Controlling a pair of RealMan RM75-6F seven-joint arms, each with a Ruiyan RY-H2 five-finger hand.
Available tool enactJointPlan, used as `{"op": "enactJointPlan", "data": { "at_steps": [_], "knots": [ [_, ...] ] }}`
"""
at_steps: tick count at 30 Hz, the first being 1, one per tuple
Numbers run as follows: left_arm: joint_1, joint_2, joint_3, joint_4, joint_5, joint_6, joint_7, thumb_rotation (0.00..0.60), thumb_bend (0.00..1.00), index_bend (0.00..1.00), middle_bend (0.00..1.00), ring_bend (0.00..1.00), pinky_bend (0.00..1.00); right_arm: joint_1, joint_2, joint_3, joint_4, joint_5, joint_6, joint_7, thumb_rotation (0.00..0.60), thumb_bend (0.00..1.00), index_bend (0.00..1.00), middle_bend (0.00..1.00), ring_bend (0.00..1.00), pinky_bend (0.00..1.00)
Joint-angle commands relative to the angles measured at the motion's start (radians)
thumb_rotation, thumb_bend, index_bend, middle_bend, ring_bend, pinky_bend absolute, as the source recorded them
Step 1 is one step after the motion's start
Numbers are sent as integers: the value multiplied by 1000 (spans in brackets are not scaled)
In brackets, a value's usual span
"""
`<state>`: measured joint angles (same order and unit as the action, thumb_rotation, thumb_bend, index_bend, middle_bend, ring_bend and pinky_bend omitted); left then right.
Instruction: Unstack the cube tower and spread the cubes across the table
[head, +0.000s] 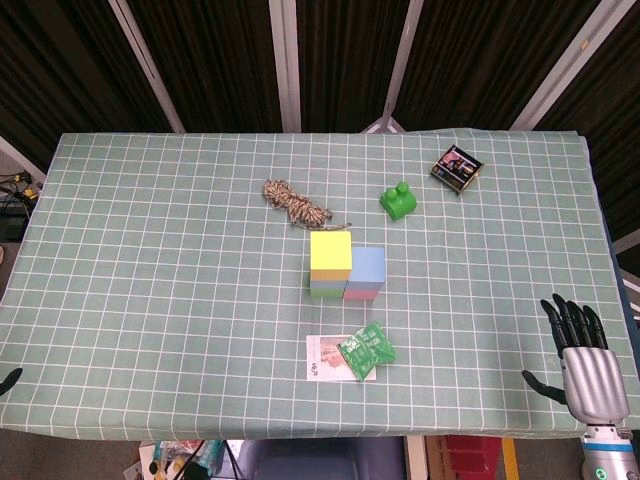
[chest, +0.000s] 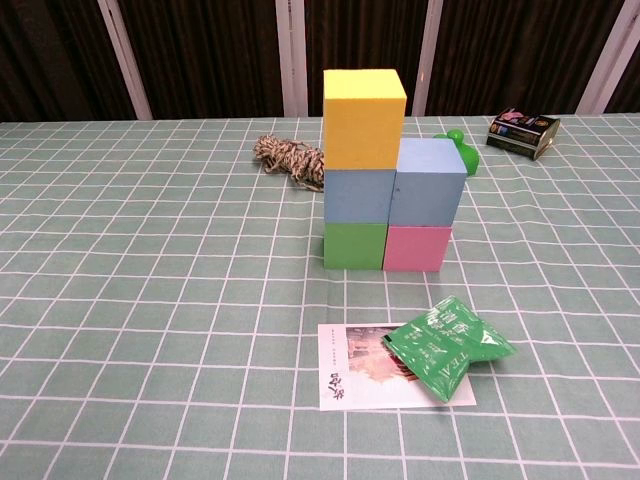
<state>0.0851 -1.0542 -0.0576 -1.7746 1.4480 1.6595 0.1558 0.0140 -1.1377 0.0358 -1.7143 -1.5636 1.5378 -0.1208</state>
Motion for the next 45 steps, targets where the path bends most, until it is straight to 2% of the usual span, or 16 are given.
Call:
{"op": "enactJointPlan", "data": {
  "at_steps": [1, 12, 17, 20, 24, 31, 37, 45],
  "knots": [
    [-2, 0, 4, -1, 3, -5, 4, 600, 169, 135, 0, 0, 0, 0, 4, -4, -4, -4, -2, 5, 600, 149, 8, 0, 36, 0],
    [-2, -12, 6, -3, 10, -3, 28, 600, 169, 135, 0, 0, 0, 10, 24, -19, -6, -24, -23, 70, 600, 147, 9, 0, 36, 0],
    [-5, -20, 12, 4, 32, 0, 42, 600, 169, 135, 0, 0, 0, 26, -24, -20, 42, -96, 6, 144, 600, 148, 8, 0, 37, 0],
    [-4, -23, 16, 7, 38, 0, 43, 600, 169, 135, 0, 0, 0, 45, -36, -34, 42, -102, -36, 162, 600, 149, 8, 0, 36, 0],
    [-6, -27, 5, 7, 24, 0, 46, 600, 169, 135, 0, 0, 0, 87, -36, -25, 8, -53, -123, 221, 600, 149, 8, 0, 36, 0],
    [-11, -31, 3, 7, 18, -8, 60, 600, 169, 135, 0, 0, 0, 165, -74, 34, -22, 92, -267, 291, 600, 149, 8, 0, 37, 0],
    [-15, -27, 4, 5, 15, -18, 55, 600, 169, 135, 0, 0, 0, 213, -179, 101, -2, 226, -334, 361, 600, 148, 9, 0, 47, 0],
    [-13, -22, 3, 6, 16, -14, 42, 600, 169, 135, 0, 0, 0, 271, -248, 142, 8, 342, -401, 281, 600, 149, 11, 0, 47, 0]
  ]
}}
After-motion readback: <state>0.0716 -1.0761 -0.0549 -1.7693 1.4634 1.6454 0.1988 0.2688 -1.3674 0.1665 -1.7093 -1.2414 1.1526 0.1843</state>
